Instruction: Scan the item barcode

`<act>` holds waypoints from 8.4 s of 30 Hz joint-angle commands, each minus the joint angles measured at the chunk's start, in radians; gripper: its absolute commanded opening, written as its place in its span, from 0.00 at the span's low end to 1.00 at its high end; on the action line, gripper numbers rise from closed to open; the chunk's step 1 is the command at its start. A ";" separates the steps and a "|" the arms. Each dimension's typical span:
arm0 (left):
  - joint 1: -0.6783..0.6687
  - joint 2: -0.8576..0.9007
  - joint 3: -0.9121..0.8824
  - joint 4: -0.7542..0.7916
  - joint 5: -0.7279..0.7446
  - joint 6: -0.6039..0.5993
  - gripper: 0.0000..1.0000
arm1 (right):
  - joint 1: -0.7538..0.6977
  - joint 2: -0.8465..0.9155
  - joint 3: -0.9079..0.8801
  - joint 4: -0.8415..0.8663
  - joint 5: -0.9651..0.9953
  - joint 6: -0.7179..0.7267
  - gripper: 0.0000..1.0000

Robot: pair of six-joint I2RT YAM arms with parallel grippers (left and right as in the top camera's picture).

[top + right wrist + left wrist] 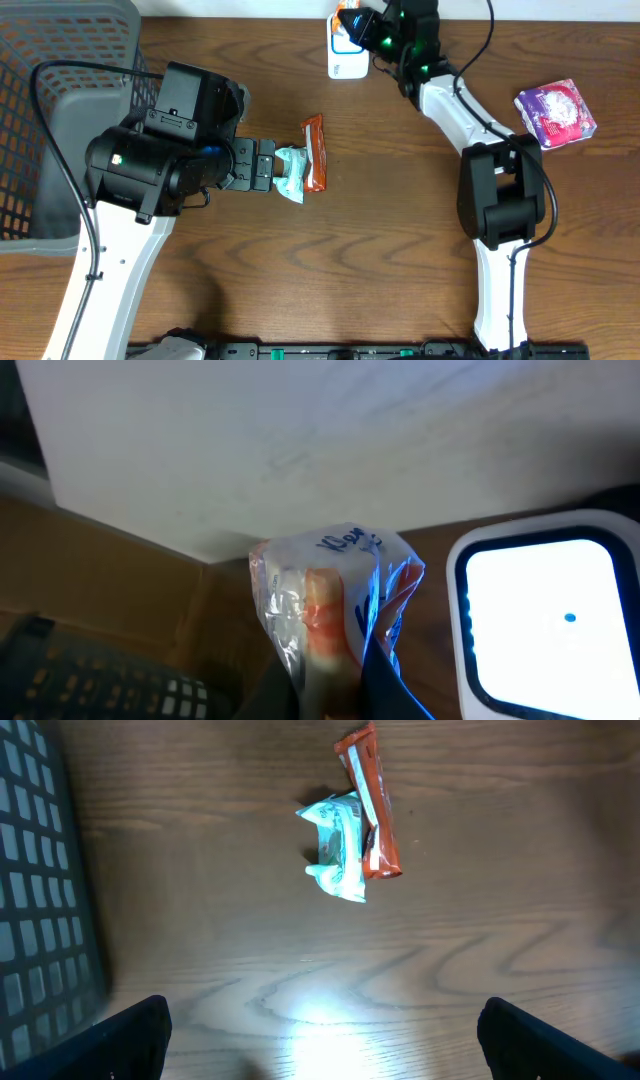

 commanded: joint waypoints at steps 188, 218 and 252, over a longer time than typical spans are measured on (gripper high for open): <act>0.001 -0.005 0.001 -0.001 0.002 0.006 0.98 | -0.024 -0.108 0.141 -1.456 0.935 -0.471 0.01; 0.001 -0.005 0.001 -0.001 0.002 0.006 0.98 | 0.060 -0.086 0.310 -1.464 0.649 -0.576 0.73; 0.001 -0.005 0.001 -0.001 0.002 0.006 0.98 | -0.088 -0.055 -0.061 -1.172 0.343 -0.663 0.01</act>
